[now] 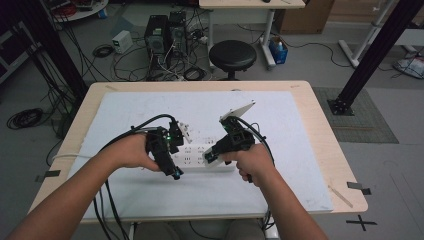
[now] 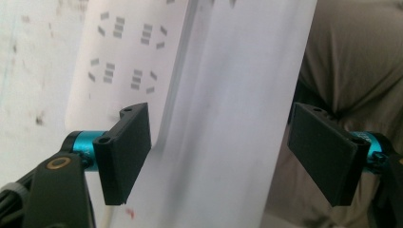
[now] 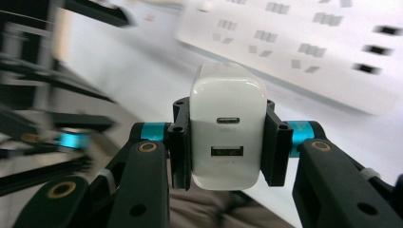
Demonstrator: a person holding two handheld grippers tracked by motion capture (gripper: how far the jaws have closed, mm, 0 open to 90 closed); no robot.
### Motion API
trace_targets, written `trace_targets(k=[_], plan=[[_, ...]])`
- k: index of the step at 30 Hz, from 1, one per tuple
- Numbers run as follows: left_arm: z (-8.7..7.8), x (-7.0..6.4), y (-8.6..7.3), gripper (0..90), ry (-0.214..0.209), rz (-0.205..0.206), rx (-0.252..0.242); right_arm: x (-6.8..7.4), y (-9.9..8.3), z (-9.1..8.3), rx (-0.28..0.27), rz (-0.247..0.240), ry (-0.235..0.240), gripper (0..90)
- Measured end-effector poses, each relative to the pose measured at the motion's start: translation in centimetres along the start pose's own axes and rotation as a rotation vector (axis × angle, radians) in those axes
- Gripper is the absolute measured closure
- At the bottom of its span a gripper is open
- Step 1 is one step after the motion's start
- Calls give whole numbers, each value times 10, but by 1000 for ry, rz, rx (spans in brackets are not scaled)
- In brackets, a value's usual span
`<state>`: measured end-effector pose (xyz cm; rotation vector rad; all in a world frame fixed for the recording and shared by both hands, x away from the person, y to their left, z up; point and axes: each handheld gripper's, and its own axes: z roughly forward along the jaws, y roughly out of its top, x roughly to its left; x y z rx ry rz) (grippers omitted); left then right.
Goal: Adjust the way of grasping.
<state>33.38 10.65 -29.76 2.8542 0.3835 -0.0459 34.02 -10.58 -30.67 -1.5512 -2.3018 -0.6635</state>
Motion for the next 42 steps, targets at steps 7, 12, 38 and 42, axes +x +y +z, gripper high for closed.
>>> trace_targets(k=[7, 12, 38, 42], plan=[[-11, 2, -10, 226, 1, -24, 70, 0, 2, -10, 48, -37, -185, 618], [-16, 4, -18, 226, 8, -47, 116, -7, 1, -18, 82, -36, -314, 618], [-32, 10, -34, 227, 61, -54, 160, -43, -4, -49, 130, 31, -525, 617], [-34, 8, -33, 226, 65, -46, 143, -44, -5, -50, 123, 35, -523, 618]])
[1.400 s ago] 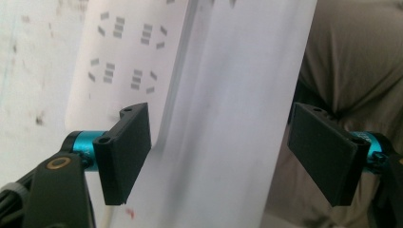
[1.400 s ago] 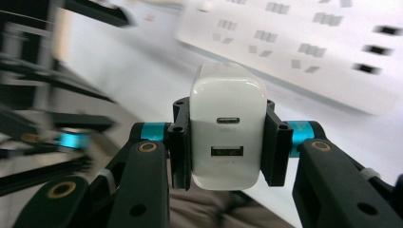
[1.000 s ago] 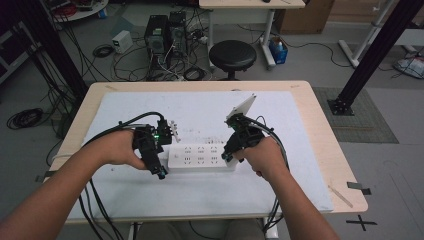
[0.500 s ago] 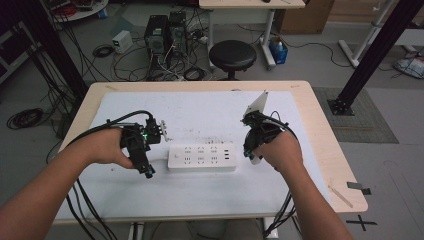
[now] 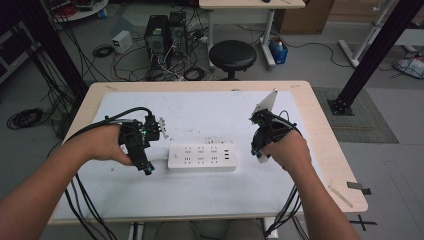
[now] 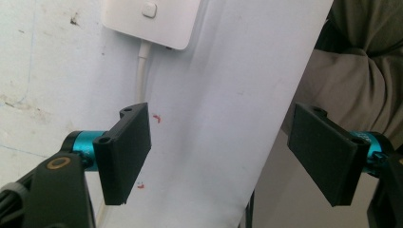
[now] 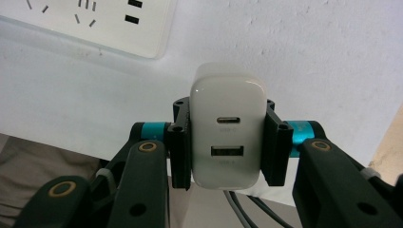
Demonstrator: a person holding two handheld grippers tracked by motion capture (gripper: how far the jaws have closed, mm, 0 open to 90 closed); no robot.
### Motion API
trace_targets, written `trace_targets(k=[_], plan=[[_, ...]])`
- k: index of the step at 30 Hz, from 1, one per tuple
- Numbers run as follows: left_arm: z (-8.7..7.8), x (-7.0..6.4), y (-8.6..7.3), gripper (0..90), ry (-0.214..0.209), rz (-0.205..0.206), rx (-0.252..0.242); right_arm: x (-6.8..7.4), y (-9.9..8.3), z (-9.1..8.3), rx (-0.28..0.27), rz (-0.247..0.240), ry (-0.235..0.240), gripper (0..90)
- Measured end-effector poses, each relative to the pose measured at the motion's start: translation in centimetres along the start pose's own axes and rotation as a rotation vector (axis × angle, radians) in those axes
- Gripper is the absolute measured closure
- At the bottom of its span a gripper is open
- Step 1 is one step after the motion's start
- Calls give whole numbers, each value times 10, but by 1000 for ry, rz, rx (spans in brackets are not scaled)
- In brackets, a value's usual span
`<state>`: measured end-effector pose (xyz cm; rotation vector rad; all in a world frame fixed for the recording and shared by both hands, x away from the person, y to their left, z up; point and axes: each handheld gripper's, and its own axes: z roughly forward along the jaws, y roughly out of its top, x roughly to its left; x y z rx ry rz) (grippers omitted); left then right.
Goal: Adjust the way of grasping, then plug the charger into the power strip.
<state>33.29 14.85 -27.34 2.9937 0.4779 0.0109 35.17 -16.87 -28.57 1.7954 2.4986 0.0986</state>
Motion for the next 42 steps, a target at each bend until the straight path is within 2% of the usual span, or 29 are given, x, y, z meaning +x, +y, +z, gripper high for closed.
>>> trace_targets(k=[2, 7, 10, 11, 12, 14, 19, 21, 25, 27, 28, 33, 35, 36, 37, 42], plan=[[0, -1, 0, 226, -3, 5, 3, -1, -1, -1, -18, -10, 9, 617], [-1, -3, -2, 226, -14, 18, -1, -1, 0, -4, -14, -94, 20, 617], [1, -4, -4, 226, -11, 31, -2, -1, 2, -4, -2, -173, 38, 617], [1, -5, -4, 226, -10, 43, 2, 0, 4, -4, -2, -222, 46, 617], [2, -4, -4, 226, -16, 48, 6, 3, 5, -4, -4, -277, 35, 617], [2, -4, -4, 226, -16, 44, 5, 6, 8, -3, -2, -324, 2, 617], [2, -4, -4, 227, -10, 59, 1, 10, 13, -5, 12, -484, 30, 617], [2, -4, -3, 227, -15, 66, 3, 12, 16, -5, 28, -521, 31, 617], [2, -4, -2, 227, -14, 70, 1, 15, 21, -8, 17, -587, 48, 618], [2, -4, -1, 227, -12, 78, 7, 19, 22, -9, 26, -635, 55, 618], [2, -4, -1, 227, -13, 74, -1, 20, 23, -8, 28, -669, 49, 617], [2, -5, 0, 227, -22, 91, 6, 27, 29, -7, 11, -752, 14, 618], [3, -5, 0, 227, -27, 93, 4, 30, 32, -7, -1, -781, 13, 618], [3, -7, -1, 227, -32, 77, -2, 32, 34, -7, 2, -803, 9, 618], [3, -6, -1, 227, -28, 84, -1, 34, 35, -6, -2, -830, 13, 618], [0, -8, -3, 227, -47, 97, -17, 44, 44, -1, 25, -906, -12, 618]])
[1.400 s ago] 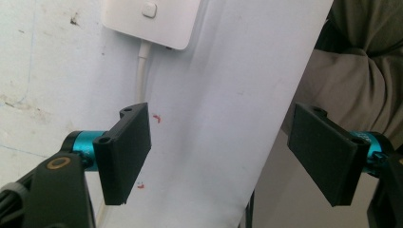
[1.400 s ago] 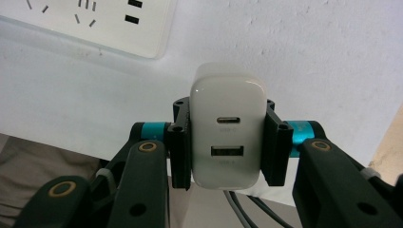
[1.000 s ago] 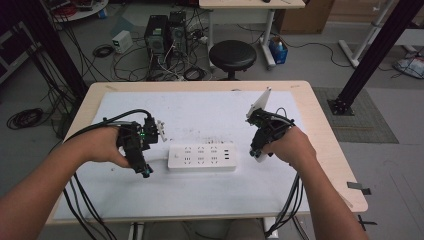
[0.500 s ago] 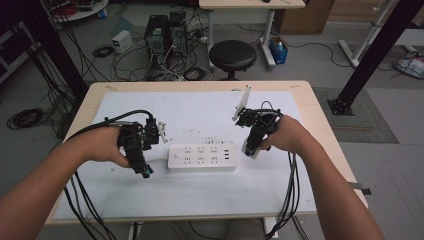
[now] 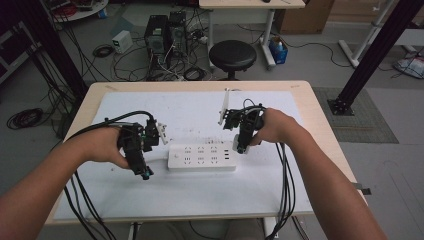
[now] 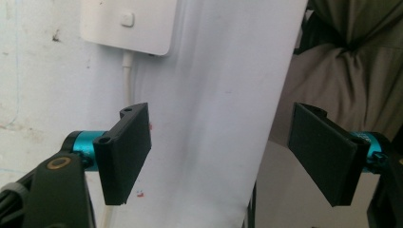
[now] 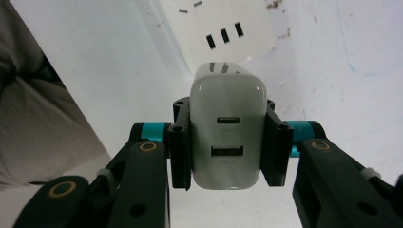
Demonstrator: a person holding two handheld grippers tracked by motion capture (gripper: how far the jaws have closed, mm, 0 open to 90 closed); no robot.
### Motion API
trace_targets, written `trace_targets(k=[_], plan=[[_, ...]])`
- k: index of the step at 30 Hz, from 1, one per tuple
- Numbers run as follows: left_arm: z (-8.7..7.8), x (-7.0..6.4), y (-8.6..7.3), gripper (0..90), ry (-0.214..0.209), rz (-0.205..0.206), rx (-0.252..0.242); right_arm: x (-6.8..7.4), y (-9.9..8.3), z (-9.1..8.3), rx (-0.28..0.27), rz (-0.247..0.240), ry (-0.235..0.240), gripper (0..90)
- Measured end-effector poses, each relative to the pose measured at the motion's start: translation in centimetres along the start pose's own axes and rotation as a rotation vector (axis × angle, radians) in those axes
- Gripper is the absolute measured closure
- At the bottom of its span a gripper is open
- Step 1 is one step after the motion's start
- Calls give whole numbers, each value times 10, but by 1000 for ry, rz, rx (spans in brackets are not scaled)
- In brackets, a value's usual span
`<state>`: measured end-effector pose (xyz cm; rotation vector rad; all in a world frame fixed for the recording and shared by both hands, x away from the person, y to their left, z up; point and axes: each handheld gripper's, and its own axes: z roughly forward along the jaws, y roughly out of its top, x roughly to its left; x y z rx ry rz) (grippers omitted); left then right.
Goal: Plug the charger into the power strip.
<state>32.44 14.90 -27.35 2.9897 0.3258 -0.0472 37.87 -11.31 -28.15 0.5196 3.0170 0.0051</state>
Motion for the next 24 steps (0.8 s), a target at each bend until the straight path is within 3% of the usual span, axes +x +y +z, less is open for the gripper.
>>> trace_targets(k=[4, 12, 24], plan=[[-2, 0, -3, 227, 7, 6, 17, -1, 12, 9, 6, -55, 8, 618], [-4, -1, -9, 226, 19, -5, 18, -4, 39, 27, 4, -90, -3, 619], [-2, -1, -16, 227, 14, -1, 19, -10, 67, 50, -16, -165, 29, 619]])
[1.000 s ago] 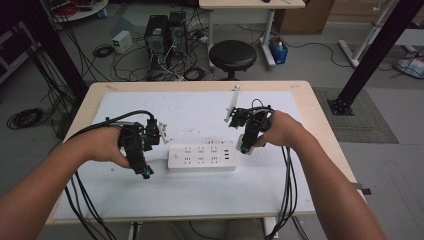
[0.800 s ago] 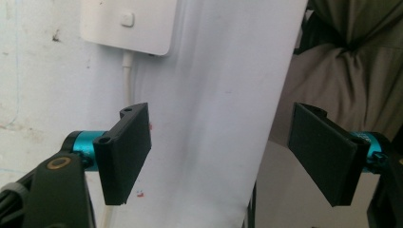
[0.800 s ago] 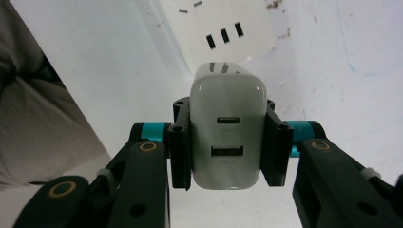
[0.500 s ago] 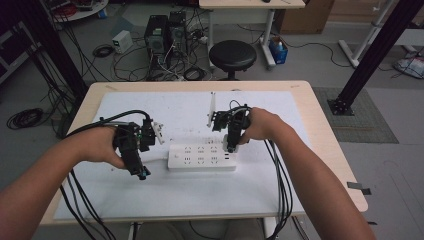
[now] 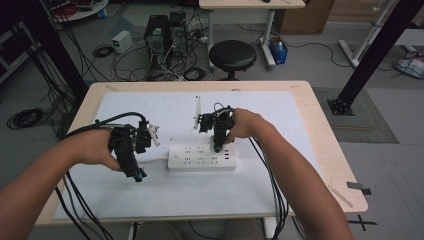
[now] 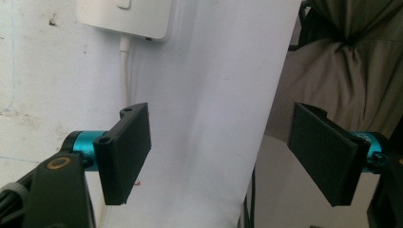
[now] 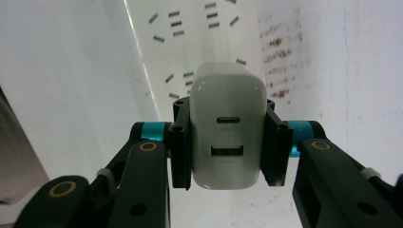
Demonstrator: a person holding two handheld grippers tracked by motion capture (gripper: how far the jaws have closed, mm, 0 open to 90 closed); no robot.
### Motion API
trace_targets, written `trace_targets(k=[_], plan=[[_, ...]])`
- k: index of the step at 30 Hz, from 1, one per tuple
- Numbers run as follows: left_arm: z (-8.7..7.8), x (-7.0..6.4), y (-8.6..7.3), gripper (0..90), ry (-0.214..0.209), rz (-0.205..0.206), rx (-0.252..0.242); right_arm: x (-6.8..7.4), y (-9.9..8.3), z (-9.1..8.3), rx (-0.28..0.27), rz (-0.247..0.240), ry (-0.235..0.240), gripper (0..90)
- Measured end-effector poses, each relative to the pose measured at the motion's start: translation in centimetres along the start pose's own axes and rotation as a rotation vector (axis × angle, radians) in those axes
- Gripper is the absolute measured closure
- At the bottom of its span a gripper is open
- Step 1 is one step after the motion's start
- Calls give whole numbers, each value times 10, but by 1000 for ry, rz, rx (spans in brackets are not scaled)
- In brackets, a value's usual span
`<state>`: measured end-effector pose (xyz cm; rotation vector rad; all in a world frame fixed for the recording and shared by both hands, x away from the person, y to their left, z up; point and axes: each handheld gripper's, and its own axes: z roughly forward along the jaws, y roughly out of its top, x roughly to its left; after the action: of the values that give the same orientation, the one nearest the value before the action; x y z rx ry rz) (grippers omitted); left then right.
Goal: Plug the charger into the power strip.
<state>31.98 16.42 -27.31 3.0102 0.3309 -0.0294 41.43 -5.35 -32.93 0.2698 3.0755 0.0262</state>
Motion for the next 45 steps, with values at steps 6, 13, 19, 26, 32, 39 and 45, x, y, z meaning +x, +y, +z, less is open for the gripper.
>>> trace_targets(k=[6, 13, 19, 26, 32, 39, 45], plan=[[0, 2, -2, 227, -7, -7, -7, -5, 7, 9, 22, -9, 6, 618], [1, 1, 0, 227, -13, -6, -3, -9, 13, 19, 18, -9, 28, 619], [0, -1, -2, 227, -13, -13, -17, -13, 15, 19, 32, -26, 46, 619], [2, 0, -3, 227, -16, -8, -16, -14, 16, 19, 39, -51, 51, 620], [3, 1, -3, 227, -20, -14, -25, -14, 15, 19, 40, -69, 53, 620], [2, 1, -2, 227, -26, -15, -28, -11, 16, 22, 60, -113, 37, 620], [2, 0, -3, 227, -21, -19, -25, -12, 16, 23, 45, -127, 41, 620]])
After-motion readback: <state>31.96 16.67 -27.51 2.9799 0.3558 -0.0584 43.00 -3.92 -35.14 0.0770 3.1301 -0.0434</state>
